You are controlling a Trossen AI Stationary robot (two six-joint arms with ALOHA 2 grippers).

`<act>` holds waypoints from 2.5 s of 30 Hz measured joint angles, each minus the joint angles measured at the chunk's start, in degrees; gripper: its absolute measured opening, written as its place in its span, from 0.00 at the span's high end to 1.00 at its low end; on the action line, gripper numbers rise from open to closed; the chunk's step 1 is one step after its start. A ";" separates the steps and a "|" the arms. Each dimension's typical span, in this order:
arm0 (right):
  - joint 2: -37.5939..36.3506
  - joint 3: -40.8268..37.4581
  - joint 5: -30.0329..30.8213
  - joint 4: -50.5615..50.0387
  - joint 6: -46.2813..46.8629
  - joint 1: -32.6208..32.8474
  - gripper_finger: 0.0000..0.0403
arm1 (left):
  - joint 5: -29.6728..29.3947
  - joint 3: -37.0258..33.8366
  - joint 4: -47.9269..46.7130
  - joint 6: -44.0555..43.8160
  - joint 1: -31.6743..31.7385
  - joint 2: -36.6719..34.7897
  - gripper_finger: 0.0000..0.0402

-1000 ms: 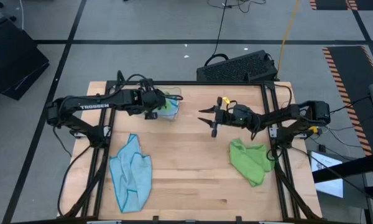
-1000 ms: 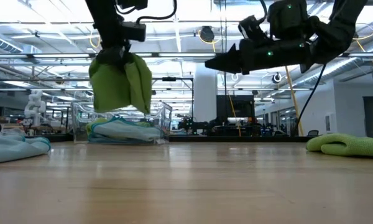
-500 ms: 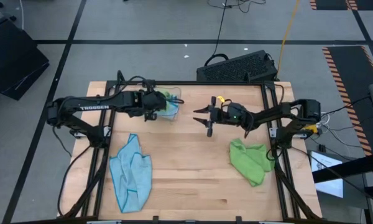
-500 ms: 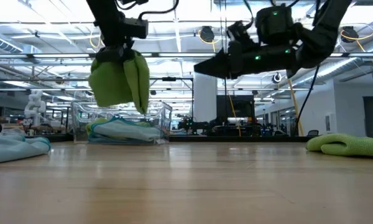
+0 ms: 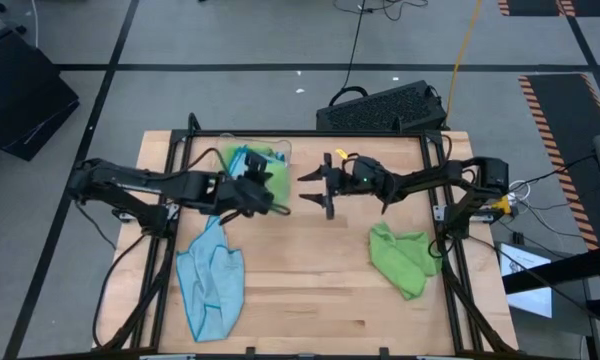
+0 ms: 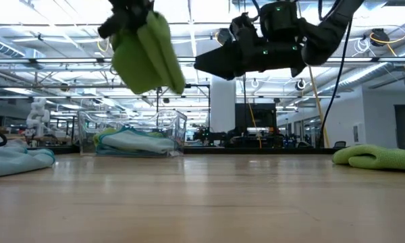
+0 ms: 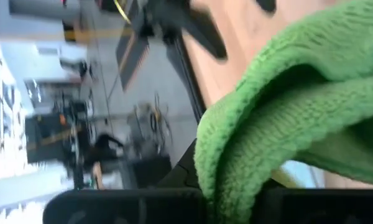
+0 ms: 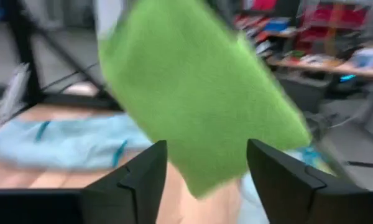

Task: Fold microfiber towels
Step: Put the top green microfiber cloth into the bin

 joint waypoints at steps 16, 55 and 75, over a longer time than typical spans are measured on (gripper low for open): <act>-3.42 13.78 -17.40 -23.93 -1.70 1.75 0.18 | 12.12 0.00 6.51 4.70 -7.35 -4.31 0.99; 0.73 17.99 -15.94 -20.73 -2.74 7.45 0.39 | 19.93 -0.04 15.77 8.41 -4.92 -2.22 0.98; 1.21 17.99 -16.31 -19.49 -3.53 9.44 0.46 | 24.39 -0.04 19.80 9.99 -4.19 -1.48 0.98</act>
